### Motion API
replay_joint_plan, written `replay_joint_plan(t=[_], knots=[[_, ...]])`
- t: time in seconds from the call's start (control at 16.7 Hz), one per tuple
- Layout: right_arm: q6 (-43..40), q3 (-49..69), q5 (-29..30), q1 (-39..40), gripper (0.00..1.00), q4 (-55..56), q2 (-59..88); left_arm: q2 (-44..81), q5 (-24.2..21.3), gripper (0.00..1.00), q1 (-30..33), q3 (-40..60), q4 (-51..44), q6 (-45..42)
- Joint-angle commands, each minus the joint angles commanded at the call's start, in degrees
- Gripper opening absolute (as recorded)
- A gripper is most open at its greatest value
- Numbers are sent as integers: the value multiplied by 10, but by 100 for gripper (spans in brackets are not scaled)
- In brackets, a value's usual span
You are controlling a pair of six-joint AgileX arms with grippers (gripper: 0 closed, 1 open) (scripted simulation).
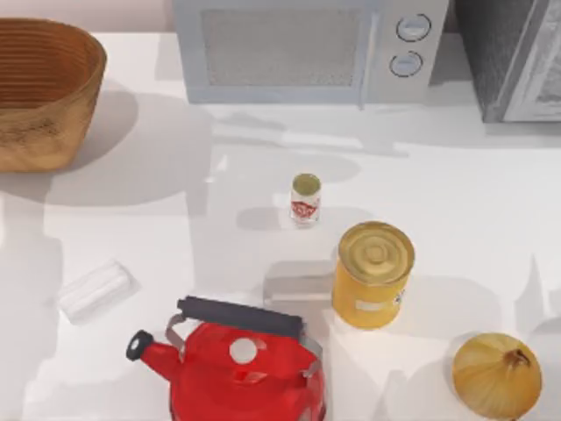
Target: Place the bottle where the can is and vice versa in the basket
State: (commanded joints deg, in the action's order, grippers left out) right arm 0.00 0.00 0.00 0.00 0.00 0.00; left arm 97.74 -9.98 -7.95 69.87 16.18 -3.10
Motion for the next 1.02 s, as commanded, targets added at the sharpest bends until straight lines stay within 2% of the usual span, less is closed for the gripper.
replay_joint_plan(t=[0.18, 0.96, 1.02], knots=[[0, 0, 0, 0, 100, 0, 0, 0, 0, 0, 0, 0, 0, 0], [0, 0, 0, 0, 100, 0, 0, 0, 0, 98, 0, 0, 0, 0], [0, 0, 0, 0, 100, 0, 0, 0, 0, 100, 0, 0, 0, 0]])
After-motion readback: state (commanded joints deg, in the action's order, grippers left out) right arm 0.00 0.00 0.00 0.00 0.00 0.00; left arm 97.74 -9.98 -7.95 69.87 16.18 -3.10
